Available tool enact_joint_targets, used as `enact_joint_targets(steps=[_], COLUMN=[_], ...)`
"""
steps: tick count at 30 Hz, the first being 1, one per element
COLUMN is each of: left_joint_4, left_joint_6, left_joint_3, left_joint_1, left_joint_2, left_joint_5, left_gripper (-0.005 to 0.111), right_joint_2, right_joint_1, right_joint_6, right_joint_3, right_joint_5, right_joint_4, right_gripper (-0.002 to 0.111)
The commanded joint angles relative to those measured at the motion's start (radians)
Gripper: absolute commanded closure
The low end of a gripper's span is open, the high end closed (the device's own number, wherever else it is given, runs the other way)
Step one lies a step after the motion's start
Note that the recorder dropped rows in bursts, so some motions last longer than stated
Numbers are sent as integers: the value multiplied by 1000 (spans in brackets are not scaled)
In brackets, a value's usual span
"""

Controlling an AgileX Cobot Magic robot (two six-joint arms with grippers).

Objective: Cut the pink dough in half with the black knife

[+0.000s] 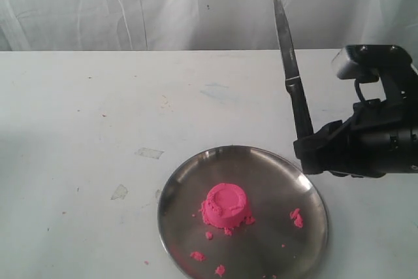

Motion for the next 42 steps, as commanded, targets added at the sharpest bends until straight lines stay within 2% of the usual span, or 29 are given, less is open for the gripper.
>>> enact_joint_targets(steps=[1,2,3,5,7,8,10,12,16,19,21,23,25,27,32,36,38,42], left_joint_4=[11,11,11,59,160,287,512,680,791,981,1176,1347,1483,1585,1594,1477,1409,1399], left_joint_6=[-80,-185,-289,-547,-599,-586,-558,-624,-825,-855,-861,-894,-940,-972,-924,-670,-636,-549], left_joint_3=[-8,-27,-54,-153,-257,-322,-390,-441,-484,-518,-541,-550,-550,-550,-554,-554,-554,-554], left_joint_1=[2,2,2,2,2,2,2,2,-43,-105,-147,-201,-254,-303,-384,-407,-431,-503], left_joint_2=[-4,1,15,56,111,161,242,357,539,630,685,754,823,908,1111,1243,1317,1461], left_joint_5=[-311,-418,-454,-427,-360,-340,-363,-430,-569,-625,-598,-488,-378,-334,-328,-349,-407,-609], left_gripper=[107,107,107,107,107,107,107,107,107,107,107,107,107,107,107,107,107,107], right_joint_2=[4,4,4,4,4,4,7,8,8,8,8,19,38,61,134,175,201,262], right_joint_1=[1,1,1,1,1,1,1,1,1,9,24,47,69,92,150,183,204,229], right_joint_6=[-26,-26,-28,-30,-30,-30,-28,-26,43,177,233,264,264,266,430,448,448,518], right_joint_3=[2,0,0,-7,-27,-45,-95,-143,-213,-226,-226,-226,-226,-226,-226,-226,-226,-226], right_joint_5=[41,48,54,67,99,137,230,315,385,406,390,374,378,392,400,400,400,398], right_joint_4=[31,31,33,33,31,31,19,12,-106,-268,-343,-388,-402,-427,-598,-624,-652,-752], right_gripper=[108,108,108,108,108,108,108,108,108,108,108,108,108,108,108,108,108,108])
